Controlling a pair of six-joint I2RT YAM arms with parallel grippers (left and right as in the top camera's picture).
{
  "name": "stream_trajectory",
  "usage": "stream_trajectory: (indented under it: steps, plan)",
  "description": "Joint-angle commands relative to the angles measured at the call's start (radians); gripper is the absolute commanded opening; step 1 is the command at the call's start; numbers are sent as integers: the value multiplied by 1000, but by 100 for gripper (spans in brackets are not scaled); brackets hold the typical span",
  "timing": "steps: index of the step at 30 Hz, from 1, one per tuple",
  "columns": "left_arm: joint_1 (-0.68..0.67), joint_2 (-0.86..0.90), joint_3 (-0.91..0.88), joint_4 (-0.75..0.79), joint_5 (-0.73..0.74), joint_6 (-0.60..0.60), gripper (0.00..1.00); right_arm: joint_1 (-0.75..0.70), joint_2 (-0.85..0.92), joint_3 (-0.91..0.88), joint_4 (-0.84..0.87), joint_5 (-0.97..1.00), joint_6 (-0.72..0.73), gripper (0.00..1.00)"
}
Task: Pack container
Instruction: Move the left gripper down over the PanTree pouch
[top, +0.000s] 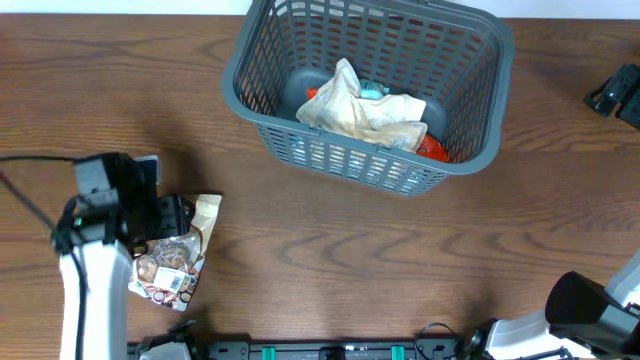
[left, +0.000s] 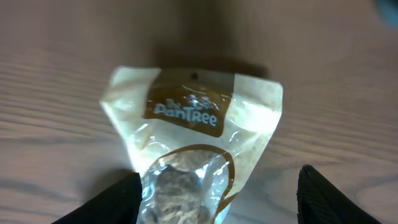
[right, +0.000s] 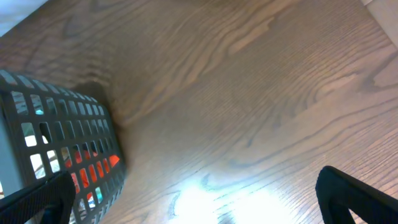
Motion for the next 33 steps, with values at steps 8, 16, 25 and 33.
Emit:
stream_trajectory:
  steps: [8, 16, 25, 33]
  plan:
    - [3, 16, -19, -8, -10, -51, 62, 8, 9, -5, -2, 18, -9, 99]
    - [3, -172, -91, 12, -70, -83, 62, 6, 14, -5, 3, 22, -9, 99]
    - [6, -283, -96, -16, -138, -89, 63, 6, 20, -5, 29, 21, -9, 99]
    - [37, -193, -182, 109, -140, -88, 72, 6, 29, -5, 21, 21, -9, 99]
